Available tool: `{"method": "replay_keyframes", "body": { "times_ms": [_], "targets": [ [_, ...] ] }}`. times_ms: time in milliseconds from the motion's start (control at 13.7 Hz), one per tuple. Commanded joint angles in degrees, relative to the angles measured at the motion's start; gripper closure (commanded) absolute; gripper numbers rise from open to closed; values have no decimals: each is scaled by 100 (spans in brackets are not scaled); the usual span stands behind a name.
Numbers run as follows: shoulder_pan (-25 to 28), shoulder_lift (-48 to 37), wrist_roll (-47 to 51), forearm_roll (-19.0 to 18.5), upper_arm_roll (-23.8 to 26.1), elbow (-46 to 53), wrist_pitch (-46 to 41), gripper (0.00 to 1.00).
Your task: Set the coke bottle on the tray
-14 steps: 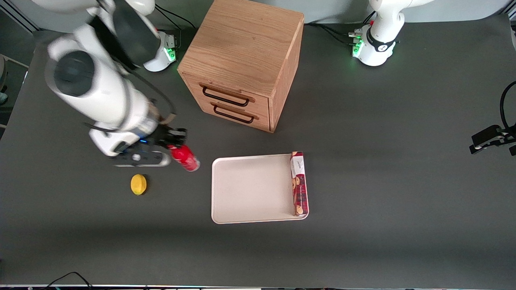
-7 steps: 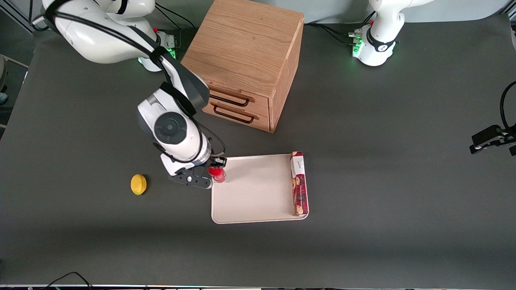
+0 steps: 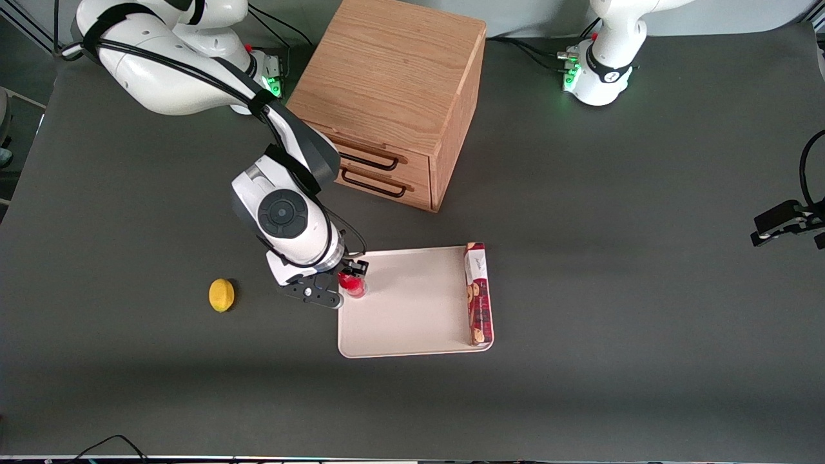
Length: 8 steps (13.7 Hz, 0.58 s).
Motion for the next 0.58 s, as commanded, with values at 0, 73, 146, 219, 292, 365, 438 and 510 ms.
{"method": "replay_keyframes", "body": {
  "times_ms": [0, 73, 146, 219, 292, 365, 438, 510],
  "targets": [
    [-46, -607, 71, -145, 56, 88, -486, 0],
    [-81, -879, 18, -145, 38, 193, -758, 0],
    [-108, -1160, -391, -84, -23, 325, -1135, 0],
    [-143, -1415, -978, -40, -75, 491, -1609, 0],
    [-160, -1635, -1385, 178, -189, 710, -2075, 0],
    [-152, -1881, -1867, 511, -486, 921, -2567, 0],
    [-143, -2179, -2481, 810, -863, 967, -2981, 0],
    [-152, -2504, -3070, 1083, -1267, 941, -3211, 0]
  ]
}}
